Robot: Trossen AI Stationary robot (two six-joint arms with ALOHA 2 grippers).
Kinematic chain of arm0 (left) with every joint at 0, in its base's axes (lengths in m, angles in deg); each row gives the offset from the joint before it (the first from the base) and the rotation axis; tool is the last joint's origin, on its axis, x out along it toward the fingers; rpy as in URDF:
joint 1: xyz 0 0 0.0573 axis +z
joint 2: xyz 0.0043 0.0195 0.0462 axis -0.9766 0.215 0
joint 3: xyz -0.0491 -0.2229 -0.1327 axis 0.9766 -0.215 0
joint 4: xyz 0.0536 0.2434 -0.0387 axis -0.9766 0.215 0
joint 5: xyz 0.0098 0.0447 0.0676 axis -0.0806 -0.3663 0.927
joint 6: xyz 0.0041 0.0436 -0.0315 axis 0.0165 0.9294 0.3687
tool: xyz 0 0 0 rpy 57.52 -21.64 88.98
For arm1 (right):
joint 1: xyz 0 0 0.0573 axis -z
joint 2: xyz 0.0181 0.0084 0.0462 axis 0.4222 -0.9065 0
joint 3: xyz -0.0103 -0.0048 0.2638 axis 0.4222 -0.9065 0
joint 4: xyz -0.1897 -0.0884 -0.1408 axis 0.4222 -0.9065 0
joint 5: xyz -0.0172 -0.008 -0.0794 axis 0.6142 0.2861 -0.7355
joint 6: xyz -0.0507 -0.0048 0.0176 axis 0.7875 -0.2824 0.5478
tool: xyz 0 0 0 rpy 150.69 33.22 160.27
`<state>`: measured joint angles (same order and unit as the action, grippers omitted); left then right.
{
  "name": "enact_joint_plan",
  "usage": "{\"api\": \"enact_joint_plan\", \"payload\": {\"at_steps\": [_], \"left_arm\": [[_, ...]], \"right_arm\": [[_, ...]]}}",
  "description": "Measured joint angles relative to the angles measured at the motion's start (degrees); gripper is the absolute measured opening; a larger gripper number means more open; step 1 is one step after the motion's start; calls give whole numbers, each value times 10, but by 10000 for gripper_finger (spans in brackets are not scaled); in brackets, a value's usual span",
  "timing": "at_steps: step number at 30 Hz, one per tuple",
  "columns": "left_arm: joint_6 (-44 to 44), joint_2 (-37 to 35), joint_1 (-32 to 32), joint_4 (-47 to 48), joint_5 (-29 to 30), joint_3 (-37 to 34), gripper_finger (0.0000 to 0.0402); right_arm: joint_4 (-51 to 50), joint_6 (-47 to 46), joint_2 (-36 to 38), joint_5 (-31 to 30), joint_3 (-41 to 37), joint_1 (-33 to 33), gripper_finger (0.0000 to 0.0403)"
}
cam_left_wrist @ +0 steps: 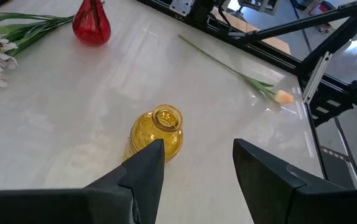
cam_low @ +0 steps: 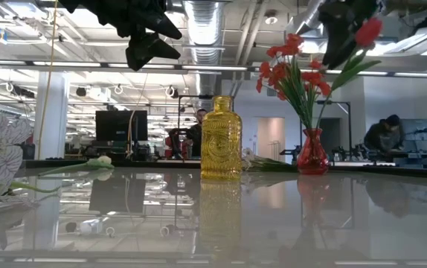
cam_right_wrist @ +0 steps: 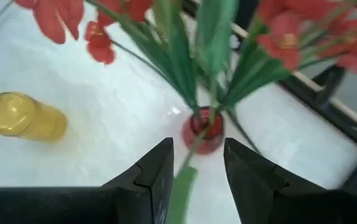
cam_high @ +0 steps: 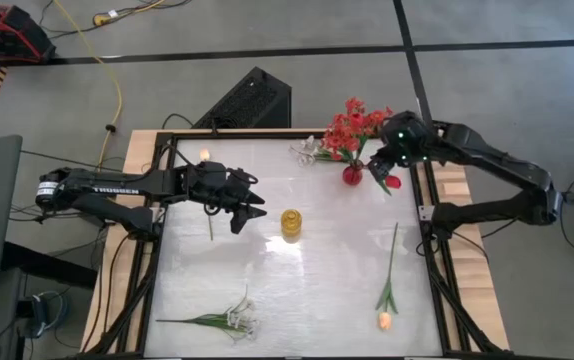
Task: Sort flowers into vase by color
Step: Put the bottom white flowers into the yellow vase
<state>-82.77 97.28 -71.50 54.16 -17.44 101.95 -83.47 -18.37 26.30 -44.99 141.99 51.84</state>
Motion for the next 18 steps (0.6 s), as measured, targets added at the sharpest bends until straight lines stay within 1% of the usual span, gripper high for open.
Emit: {"api": "enact_joint_plan", "payload": {"at_steps": [5, 7, 11, 14, 16, 18], "left_arm": [[9, 0, 0, 0, 1, 0, 179], [8, 0, 0, 3, 9, 0, 179], [4, 0, 0, 22, 33, 0, 179], [2, 0, 0, 35, 37, 0, 179], [2, 0, 0, 42, 37, 0, 179], [-2, 0, -1, 58, 24, 0, 179]], "right_arm": [[-37, 13, 19, 0, 24, 16, 169], [-50, 2, 31, 1, 24, 28, 169], [-108, -33, 49, 2, 23, 55, 169], [-115, -31, 59, 4, 2, 72, 169], [-118, -20, 61, 17, -15, 80, 169], [-118, -15, 64, 24, -33, 86, 169]]}}
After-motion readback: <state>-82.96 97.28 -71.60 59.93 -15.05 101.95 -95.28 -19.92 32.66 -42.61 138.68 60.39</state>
